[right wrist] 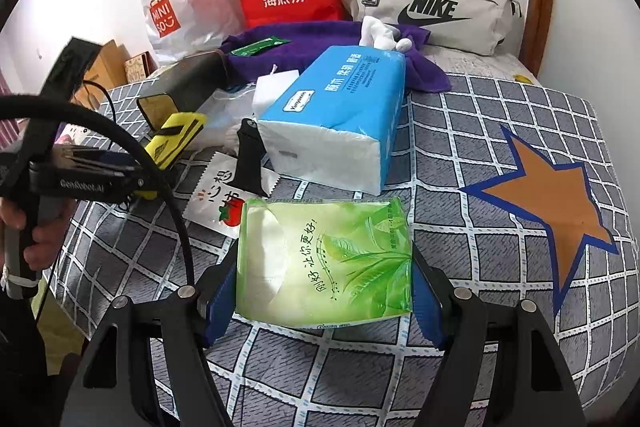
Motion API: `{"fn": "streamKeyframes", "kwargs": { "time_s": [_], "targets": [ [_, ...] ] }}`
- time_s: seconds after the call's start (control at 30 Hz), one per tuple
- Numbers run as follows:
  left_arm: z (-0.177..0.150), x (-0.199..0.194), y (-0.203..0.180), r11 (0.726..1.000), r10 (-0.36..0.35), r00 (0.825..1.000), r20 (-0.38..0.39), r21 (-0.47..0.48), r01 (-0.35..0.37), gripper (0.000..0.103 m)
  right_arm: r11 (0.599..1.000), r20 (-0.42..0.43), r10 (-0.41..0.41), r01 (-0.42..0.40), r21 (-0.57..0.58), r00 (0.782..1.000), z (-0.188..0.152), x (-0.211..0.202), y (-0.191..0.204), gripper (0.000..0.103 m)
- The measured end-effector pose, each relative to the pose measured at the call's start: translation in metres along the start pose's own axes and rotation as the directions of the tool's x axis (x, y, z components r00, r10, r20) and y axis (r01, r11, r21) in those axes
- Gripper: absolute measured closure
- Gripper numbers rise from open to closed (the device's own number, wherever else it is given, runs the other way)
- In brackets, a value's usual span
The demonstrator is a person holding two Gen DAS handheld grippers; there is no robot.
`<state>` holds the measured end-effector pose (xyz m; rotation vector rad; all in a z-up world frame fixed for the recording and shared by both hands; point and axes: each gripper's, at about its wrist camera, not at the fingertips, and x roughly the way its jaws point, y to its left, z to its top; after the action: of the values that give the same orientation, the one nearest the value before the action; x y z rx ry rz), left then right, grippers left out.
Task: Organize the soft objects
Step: 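Grasp the light green tissue pack with the right gripper while the left grasps the yellow pouch, then carry the pack and pouch onto the purple towel and open both grippers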
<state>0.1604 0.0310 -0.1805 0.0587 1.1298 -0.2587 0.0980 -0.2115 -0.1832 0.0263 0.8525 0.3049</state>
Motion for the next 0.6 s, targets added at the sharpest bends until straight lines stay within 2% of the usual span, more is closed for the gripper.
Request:
{"fn": "streamKeyframes", "kwargs": {
  "time_s": [0.13, 0.2, 0.27, 0.33, 0.47, 0.6],
  "targets": [
    [0.002, 0.009, -0.002, 1.0, 0.009, 1.0, -0.004, 0.009, -0.009, 0.016, 1.0, -0.008, 0.006, -0.006, -0.004, 1.0, 0.0, 0.002, 0.002, 0.03],
    [0.005, 0.014, -0.007, 0.999, 0.034, 0.999, 0.004, 0.028, -0.035, 0.016, 1.0, -0.014, 0.004, -0.004, -0.006, 1.0, 0.0, 0.003, 0.001, 0.03],
    [0.008, 0.017, -0.011, 0.996, 0.069, 0.997, 0.015, 0.048, -0.07, 0.019, 1.0, -0.017, 0.0, -0.001, -0.002, 1.0, 0.0, 0.003, 0.0, 0.03],
    [0.009, 0.017, -0.013, 0.994, 0.084, 0.996, 0.032, 0.065, -0.086, 0.028, 1.0, -0.018, 0.0, 0.0, 0.003, 1.0, 0.0, 0.002, -0.002, 0.03],
    [0.011, 0.01, -0.005, 0.998, 0.053, 0.998, 0.029, 0.044, -0.054, 0.036, 1.0, -0.017, -0.006, 0.006, 0.013, 1.0, 0.002, -0.001, -0.006, 0.03],
    [0.014, -0.003, -0.001, 1.0, 0.011, 0.999, 0.036, 0.028, -0.012, 0.036, 1.0, -0.01, -0.006, 0.006, 0.019, 1.0, 0.01, -0.004, -0.009, 0.03]
  ]
}}
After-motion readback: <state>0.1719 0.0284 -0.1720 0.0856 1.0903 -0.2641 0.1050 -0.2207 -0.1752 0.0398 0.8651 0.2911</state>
